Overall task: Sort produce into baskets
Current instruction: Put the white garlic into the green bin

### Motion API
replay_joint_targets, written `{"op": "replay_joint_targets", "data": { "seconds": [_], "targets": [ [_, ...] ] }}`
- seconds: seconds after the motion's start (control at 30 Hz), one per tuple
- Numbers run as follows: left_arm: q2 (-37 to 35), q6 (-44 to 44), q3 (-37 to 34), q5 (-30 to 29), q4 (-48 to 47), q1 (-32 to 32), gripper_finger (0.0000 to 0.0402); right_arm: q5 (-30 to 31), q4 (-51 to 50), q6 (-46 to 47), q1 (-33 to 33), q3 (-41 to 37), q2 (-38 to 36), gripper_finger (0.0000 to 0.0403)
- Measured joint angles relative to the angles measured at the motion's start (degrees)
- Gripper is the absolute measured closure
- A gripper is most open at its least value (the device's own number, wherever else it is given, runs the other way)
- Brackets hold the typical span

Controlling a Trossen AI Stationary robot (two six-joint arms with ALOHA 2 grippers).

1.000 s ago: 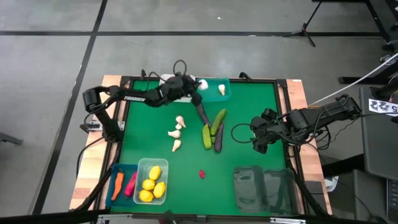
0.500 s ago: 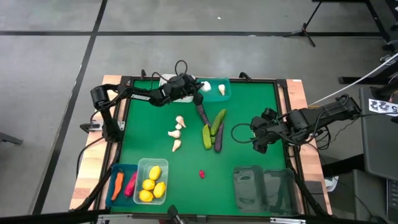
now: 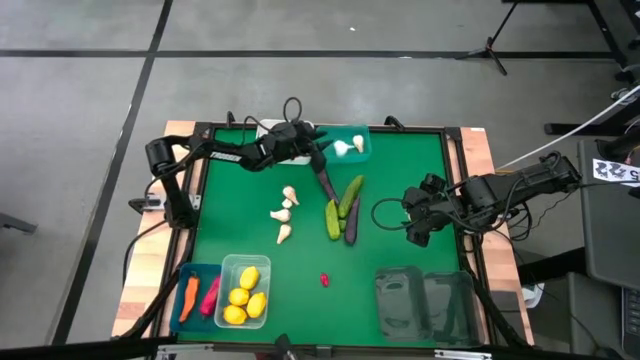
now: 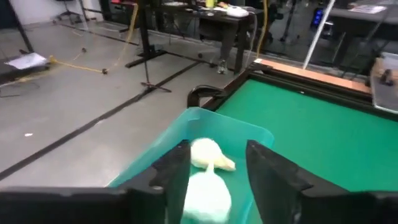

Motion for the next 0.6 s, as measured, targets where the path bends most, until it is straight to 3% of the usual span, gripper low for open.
{"op": "replay_joint_targets", "data": {
  "seconds": [0.2, 0.3, 0.43, 0.6],
  "targets": [
    [-7.07, -0.51, -0.07, 10.76, -6.19, -2.42, 0.0223, 4.98, 4.11, -7.49, 1.67, -0.02, -0.76, 0.0043],
    [-13.42, 1.52, -0.07, 11.79, -12.75, -4.04, 0.0222, 10.37, 5.47, -13.40, 4.65, -0.02, -3.78, 0.0043],
    [-22.33, 4.87, -0.07, 11.78, -22.20, -5.39, 0.0222, 14.47, 6.53, -16.93, 9.18, -0.07, -12.31, 0.0043],
    [-28.93, 7.42, -1.74, 11.58, -32.86, -6.67, 0.0222, 17.44, 12.45, -14.03, 14.36, -4.94, -28.23, 0.0043]
  ]
}}
